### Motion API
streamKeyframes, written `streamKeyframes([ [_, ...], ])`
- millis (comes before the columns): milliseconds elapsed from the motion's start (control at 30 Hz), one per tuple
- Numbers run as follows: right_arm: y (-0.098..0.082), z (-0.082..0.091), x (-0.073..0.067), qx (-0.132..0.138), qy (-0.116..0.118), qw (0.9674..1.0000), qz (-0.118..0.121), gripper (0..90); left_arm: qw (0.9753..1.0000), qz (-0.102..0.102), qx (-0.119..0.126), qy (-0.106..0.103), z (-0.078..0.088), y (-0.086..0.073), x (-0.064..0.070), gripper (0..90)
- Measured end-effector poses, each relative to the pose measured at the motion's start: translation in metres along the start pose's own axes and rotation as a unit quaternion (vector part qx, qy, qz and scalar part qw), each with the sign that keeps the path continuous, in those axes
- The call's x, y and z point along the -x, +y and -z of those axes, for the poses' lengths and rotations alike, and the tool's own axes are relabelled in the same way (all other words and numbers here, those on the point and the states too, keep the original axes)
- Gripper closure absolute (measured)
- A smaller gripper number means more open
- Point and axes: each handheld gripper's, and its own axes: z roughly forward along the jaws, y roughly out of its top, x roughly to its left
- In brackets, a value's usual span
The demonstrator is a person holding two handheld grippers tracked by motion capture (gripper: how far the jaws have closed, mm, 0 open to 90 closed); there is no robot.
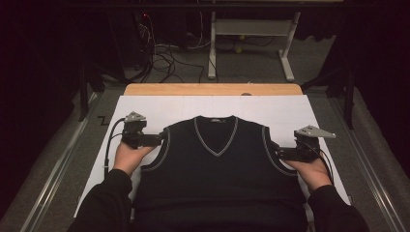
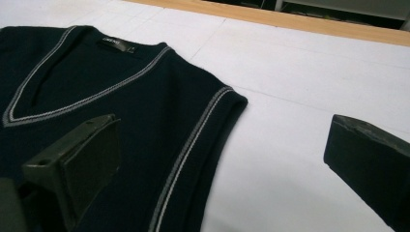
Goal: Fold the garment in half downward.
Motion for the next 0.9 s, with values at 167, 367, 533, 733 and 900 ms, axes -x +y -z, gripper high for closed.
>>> streamKeyframes([
  [167, 0.01, -0.024, 0.001, -0.022, -0.013, 0.9997, -0.002, 2.6, 0.9993, 0.024, -0.028, 0.01, -0.029, 0.004, -0.009, 1.7],
  [367, 0.021, -0.048, 0.006, -0.064, -0.019, 0.9978, -0.004, 9.7, 0.9977, 0.033, -0.057, 0.015, -0.051, 0.004, -0.01, 7.7],
  [533, 0.022, -0.064, 0.012, -0.089, -0.02, 0.9955, -0.026, 15.5, 0.9946, 0.052, -0.085, 0.027, -0.064, 0.008, -0.008, 13.3],
  [733, 0.022, -0.083, 0.012, -0.108, -0.014, 0.9933, -0.036, 24.0, 0.991, 0.049, -0.111, 0.056, -0.075, 0.008, -0.005, 16.2],
  [900, 0.02, -0.093, 0.01, -0.13, -0.024, 0.9907, -0.031, 25.6, 0.9917, 0.045, -0.107, 0.054, -0.076, 0.008, -0.005, 22.5],
])
